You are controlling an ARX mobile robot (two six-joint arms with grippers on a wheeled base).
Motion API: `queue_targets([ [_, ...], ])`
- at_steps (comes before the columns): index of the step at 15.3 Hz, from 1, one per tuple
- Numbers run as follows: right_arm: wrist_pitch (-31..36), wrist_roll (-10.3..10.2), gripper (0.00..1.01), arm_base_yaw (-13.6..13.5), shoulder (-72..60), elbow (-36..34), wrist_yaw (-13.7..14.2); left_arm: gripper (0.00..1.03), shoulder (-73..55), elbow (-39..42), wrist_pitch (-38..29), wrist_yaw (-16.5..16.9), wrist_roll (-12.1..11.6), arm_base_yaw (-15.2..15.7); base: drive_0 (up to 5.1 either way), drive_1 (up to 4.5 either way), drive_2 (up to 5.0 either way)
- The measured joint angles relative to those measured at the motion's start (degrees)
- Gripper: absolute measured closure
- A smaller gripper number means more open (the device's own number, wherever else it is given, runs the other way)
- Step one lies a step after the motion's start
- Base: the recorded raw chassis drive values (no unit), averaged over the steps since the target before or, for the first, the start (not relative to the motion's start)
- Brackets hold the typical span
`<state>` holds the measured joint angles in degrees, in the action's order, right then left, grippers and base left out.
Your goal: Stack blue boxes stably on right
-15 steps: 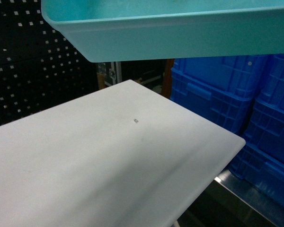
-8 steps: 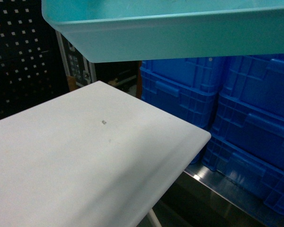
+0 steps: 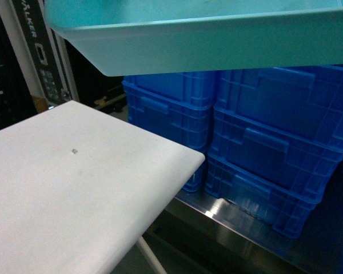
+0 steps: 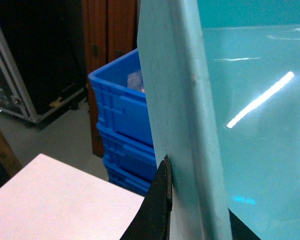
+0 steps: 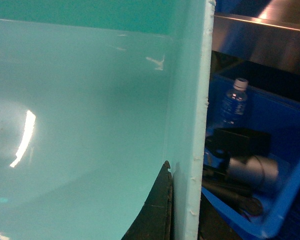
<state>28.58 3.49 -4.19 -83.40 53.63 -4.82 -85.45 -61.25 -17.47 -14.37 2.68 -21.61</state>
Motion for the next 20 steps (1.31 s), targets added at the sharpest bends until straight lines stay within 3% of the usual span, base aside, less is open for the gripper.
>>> queue_targets([
  [16,-0.26,0.02,0.99,0.57,0.02,-0.02,0.22,0.97,0.02,0.09,-0.28,-0.50,-0.11,-0.81,3.2,-5.33,-2.4],
  [20,-0.22,0.02,0.99,0.42,0.24,-0.04,0.11,0.97,0.02,0.09,-0.11,-0.42,-0.09,-0.55,-1.3,-1.31,-1.3],
])
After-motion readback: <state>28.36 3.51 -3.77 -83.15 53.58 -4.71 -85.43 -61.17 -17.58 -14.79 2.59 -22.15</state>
